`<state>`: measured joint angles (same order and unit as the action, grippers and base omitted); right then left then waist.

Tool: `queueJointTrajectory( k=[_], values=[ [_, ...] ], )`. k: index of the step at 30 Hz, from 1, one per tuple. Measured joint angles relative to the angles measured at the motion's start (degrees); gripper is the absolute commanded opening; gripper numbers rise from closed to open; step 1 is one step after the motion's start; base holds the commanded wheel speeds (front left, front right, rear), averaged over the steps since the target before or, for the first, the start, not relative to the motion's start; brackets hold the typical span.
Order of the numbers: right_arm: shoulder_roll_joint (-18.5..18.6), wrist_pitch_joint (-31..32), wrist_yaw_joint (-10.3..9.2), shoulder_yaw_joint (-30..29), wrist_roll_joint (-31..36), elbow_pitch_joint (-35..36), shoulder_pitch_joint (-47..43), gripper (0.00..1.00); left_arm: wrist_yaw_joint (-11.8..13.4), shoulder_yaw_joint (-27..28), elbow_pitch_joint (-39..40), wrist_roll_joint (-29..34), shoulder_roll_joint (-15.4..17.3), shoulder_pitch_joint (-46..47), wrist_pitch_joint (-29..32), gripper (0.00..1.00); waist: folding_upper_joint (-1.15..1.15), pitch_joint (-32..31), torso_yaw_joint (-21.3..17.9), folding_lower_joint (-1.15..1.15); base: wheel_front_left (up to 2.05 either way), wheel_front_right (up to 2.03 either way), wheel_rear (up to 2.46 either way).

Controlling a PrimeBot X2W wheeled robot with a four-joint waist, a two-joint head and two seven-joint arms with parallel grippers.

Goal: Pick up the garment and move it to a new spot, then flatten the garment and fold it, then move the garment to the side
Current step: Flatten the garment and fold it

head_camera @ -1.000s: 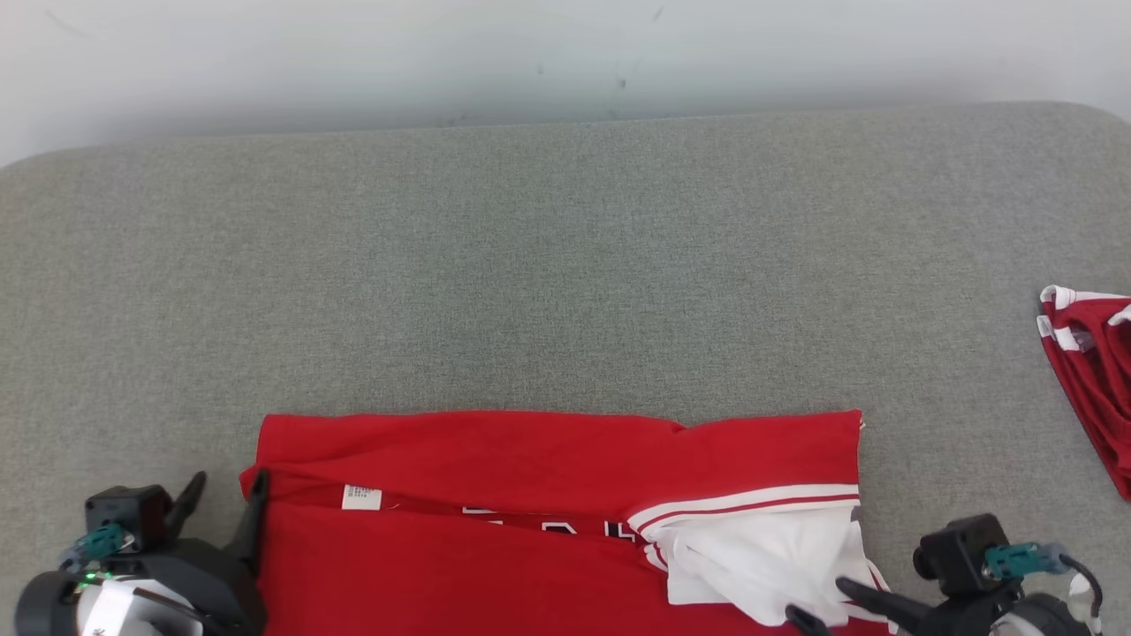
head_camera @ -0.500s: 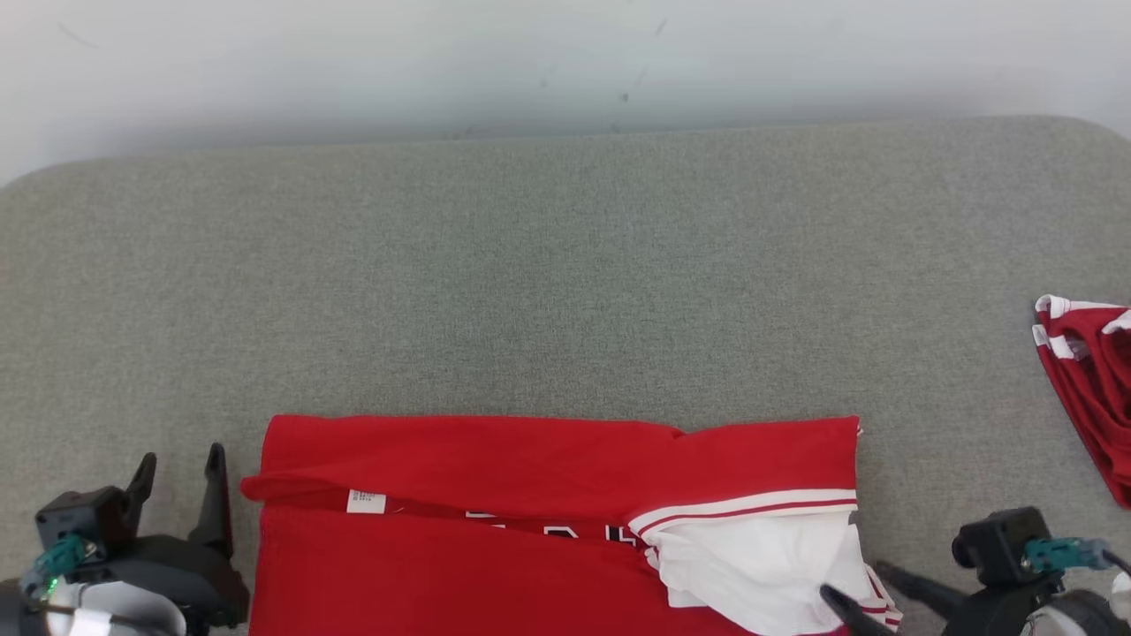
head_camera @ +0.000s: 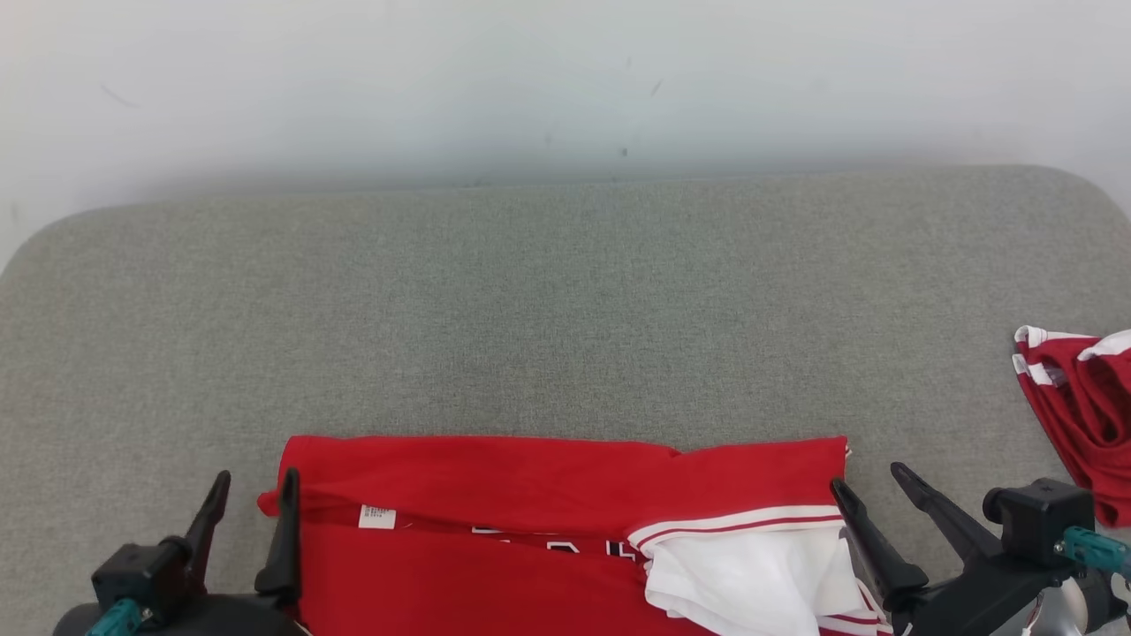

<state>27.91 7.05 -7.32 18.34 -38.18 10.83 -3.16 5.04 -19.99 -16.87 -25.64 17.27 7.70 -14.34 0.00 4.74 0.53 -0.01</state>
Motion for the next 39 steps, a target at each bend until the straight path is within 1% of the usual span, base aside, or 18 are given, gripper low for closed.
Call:
queueJointTrajectory(
  k=[9, 13, 20, 24, 29, 34, 39],
  values=[
    [-4.3, -7.3, 0.00, -3.2, 3.6, -3.4, -1.5, 1.00, 0.0, -0.4, 7.6, 0.4, 0.5, -5.0, 0.0, 1.00, 0.00, -2.0, 0.3, 0.00, 0.00, 0.00, 0.00],
    [-6.3, -10.3, 0.00, -4.4, 4.4, -5.0, -1.5, 1.00, 0.0, -0.3, 9.4, 0.4, 0.8, -6.6, 0.0, 1.00, 0.00, -2.9, 0.6, 0.01, 0.00, 0.00, 0.00],
    [-10.1, -16.3, 0.00, -9.0, 5.1, -7.2, -2.9, 1.00, 0.0, -0.5, 12.6, 0.2, 1.3, -9.9, 0.0, 1.00, 0.00, -4.6, 1.3, 0.00, 0.00, 0.00, 0.00],
    [-11.8, -18.8, 0.00, -10.1, 5.2, -8.6, -3.4, 1.00, -0.1, -0.7, 14.0, -0.3, 1.8, -11.0, 0.6, 1.00, 0.00, -4.9, 2.0, 0.01, 0.00, 0.00, 0.00],
    [-14.7, -20.1, 0.00, -12.9, 5.4, -10.4, -3.4, 1.00, -0.5, -0.7, 15.4, -0.9, 2.6, -11.9, 1.8, 1.00, 0.00, -5.1, 2.2, 0.01, 0.00, 0.00, 0.00],
    [-17.5, -20.7, 0.00, -15.5, 5.4, -11.9, -3.0, 1.00, -0.6, -1.0, 16.4, -1.1, 2.7, -12.3, 2.8, 1.00, 0.00, -5.2, 2.0, 0.00, 0.00, 0.00, 0.00],
    [-18.6, -20.8, 0.00, -16.4, 5.8, -12.9, -2.1, 1.00, -0.6, -1.3, 16.8, -1.2, 2.7, -12.3, 3.8, 1.00, 0.00, -5.2, 1.6, 0.00, 0.00, 0.00, 0.00]
  ],
)
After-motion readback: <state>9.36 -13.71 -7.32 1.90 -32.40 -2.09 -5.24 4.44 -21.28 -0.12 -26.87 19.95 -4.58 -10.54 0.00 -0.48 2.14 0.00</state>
